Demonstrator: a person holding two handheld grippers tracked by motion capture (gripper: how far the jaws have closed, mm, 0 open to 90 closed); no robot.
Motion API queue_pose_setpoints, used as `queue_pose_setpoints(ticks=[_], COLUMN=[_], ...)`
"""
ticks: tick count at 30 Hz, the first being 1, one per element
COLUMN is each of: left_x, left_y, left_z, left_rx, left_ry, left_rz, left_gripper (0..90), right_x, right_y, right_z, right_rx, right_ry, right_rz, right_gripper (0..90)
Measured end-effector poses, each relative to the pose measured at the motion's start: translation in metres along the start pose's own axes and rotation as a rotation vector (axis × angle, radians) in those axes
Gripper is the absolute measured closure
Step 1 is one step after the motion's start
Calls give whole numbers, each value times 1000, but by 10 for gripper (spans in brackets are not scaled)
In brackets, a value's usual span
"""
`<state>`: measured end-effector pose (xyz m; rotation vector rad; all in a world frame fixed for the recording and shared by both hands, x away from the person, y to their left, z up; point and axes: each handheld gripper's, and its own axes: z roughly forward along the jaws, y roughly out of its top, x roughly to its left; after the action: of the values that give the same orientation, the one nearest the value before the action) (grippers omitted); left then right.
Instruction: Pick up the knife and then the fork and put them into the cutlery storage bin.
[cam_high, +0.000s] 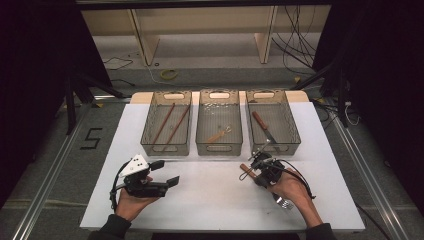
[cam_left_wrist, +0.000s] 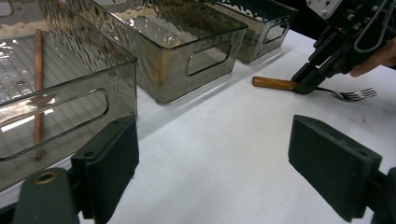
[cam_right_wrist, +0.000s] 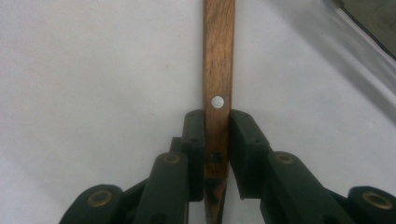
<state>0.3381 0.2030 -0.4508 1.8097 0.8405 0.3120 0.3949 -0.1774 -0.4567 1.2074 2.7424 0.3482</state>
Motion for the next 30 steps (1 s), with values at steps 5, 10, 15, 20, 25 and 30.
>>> queue_pose_setpoints(ticks=[5,10,15,20,25,30], left_x=[0,0,0,0,0,0], left_y=[0,0,0,0,0,0], left_z=[0,0,0,0,0,0], left_rx=[0,-3,-2,-3,-3,-3], left_ry=[0,1,0,1,0,1], left_rz=[0,-1,0,0,0,-1], left_gripper=[158,158,158,158,158,158], right_x=[2,3,2,-1,-3,-6], right_y=[0,0,-1,-2,-3,-4], right_z=[-1,-3,-7,-11,-15,-21], right_rx=[-9,-23,-53,-82,-106,-138], right_ry=[4,10,14,25,34,52], right_rz=[-13,-18,-20,-9,-1,13], right_gripper=[775,775,776,777,777,778])
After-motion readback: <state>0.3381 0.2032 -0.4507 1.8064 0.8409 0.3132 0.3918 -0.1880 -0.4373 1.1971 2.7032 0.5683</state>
